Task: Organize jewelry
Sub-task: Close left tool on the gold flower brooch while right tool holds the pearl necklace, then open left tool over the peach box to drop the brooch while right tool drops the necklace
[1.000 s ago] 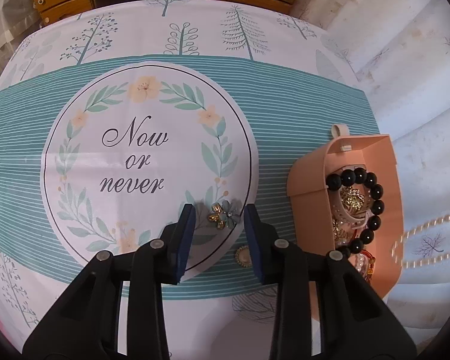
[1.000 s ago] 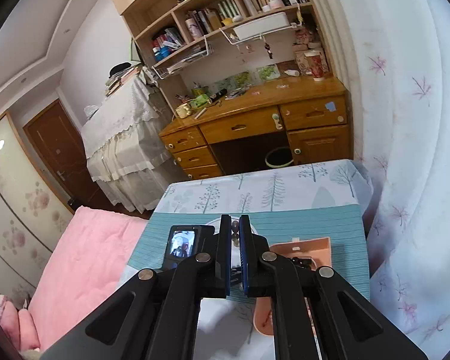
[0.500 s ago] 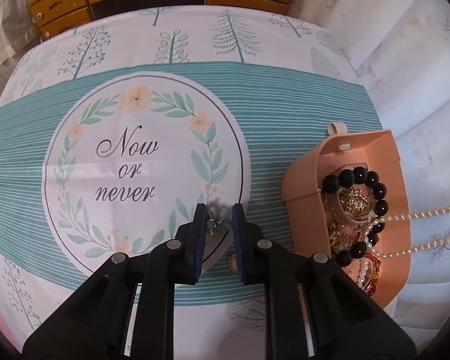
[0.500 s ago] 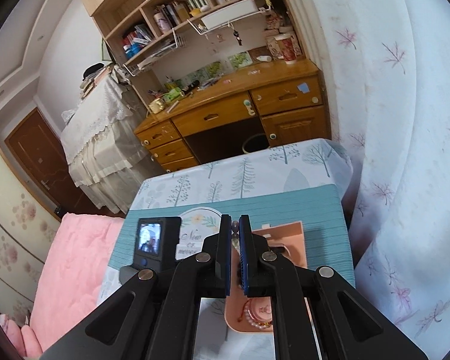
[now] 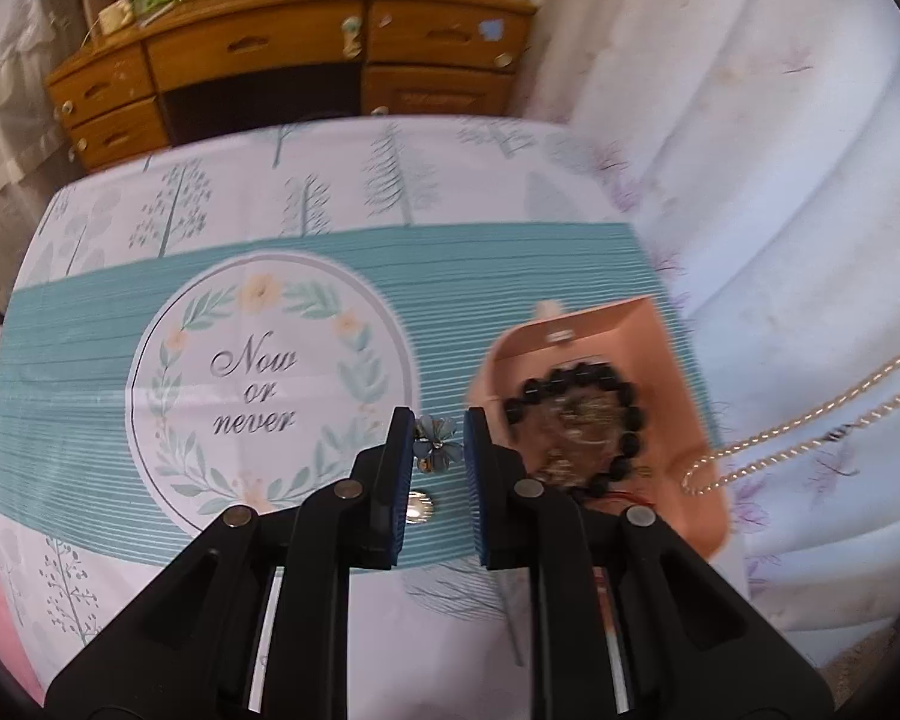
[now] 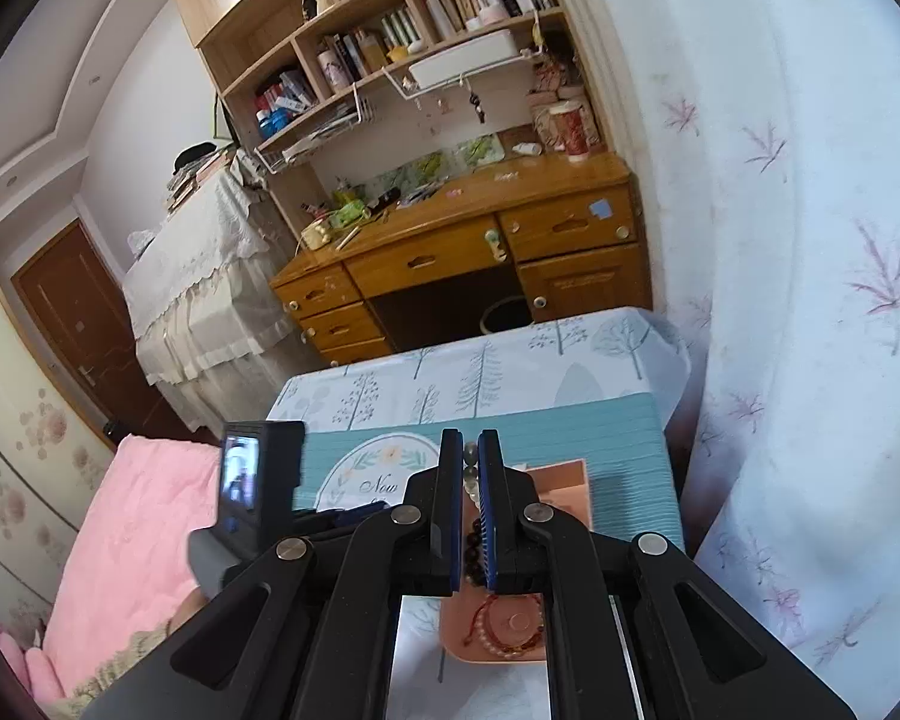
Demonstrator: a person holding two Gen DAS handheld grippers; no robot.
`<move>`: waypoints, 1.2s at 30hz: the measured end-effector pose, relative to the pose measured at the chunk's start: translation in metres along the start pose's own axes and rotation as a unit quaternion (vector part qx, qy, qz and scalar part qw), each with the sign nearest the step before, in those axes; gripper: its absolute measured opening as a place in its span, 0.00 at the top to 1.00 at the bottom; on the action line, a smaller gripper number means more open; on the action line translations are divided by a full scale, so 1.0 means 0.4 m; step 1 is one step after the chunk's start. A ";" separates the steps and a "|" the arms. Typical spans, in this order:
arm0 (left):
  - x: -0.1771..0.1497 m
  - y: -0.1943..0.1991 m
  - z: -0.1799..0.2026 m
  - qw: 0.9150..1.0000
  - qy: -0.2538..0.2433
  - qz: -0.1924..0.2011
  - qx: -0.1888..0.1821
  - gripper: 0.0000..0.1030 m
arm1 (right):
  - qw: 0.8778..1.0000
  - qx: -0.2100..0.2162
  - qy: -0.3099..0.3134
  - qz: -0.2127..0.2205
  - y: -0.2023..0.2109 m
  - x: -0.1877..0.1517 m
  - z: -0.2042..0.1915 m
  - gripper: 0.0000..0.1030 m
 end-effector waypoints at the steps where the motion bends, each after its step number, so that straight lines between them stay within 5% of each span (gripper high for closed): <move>1: 0.005 0.011 0.015 1.000 -0.007 0.004 -0.005 0.87 | 1.000 0.000 0.001 0.003 0.010 0.001 -0.003 0.95; 12: 0.016 -0.014 0.145 0.998 -0.046 -0.013 -0.027 0.86 | 0.999 -0.034 -0.008 -0.031 -0.035 -0.051 0.065 0.95; 25: 0.009 -0.080 0.172 0.998 -0.053 -0.036 -0.023 0.86 | 0.992 -0.078 0.008 -0.099 -0.197 -0.183 0.134 0.95; 36: 0.004 -0.122 0.178 0.997 -0.057 -0.053 -0.019 0.86 | 0.989 -0.085 -0.018 -0.121 -0.279 -0.212 0.185 0.95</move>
Point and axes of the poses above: each gripper's, at about its wrist camera, not at the fingertips, and y roughly against the way its jaws point, z to its right, x to its top, the point moved 5 cm from there along -y, roughly the way its jaws point, and after that the axes turned 14 degrees about -y, right-handed, at the moved point
